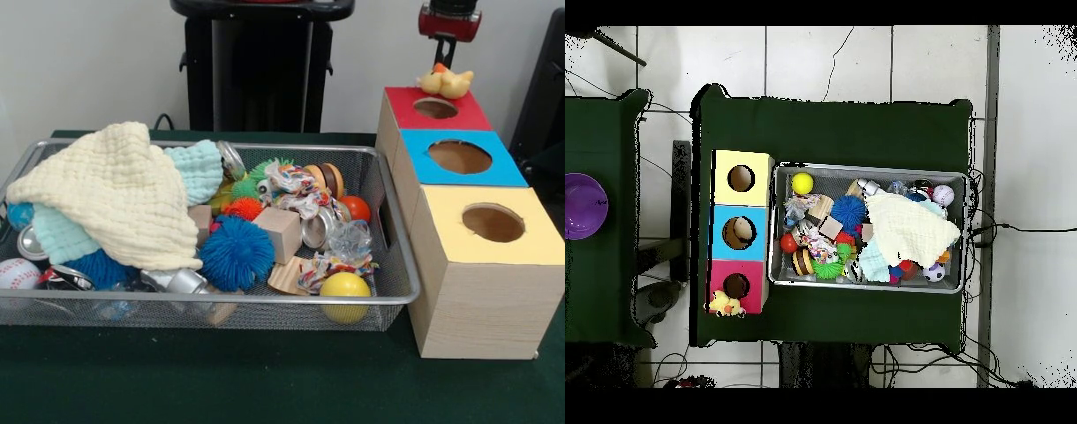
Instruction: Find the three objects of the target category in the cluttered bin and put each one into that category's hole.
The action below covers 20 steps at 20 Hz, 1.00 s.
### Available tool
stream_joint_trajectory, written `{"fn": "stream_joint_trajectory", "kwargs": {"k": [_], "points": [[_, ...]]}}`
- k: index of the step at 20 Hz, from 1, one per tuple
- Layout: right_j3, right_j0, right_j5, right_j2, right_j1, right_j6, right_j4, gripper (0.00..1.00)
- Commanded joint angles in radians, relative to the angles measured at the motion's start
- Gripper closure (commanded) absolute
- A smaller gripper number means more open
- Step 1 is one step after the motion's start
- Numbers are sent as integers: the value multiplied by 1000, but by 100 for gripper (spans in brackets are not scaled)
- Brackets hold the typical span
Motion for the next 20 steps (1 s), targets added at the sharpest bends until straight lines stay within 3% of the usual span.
{"fn": "stream_joint_trajectory", "kwargs": {"k": [1, 7, 14, 20], "points": [[-156, -3, -44, -12, 6, 123, 31, 100], [-134, -53, -78, 32, -4, 184, 18, 100], [-135, -74, -69, 25, -19, 143, -12, 100], [-123, -119, -69, 60, -32, 183, -8, 100]]}}
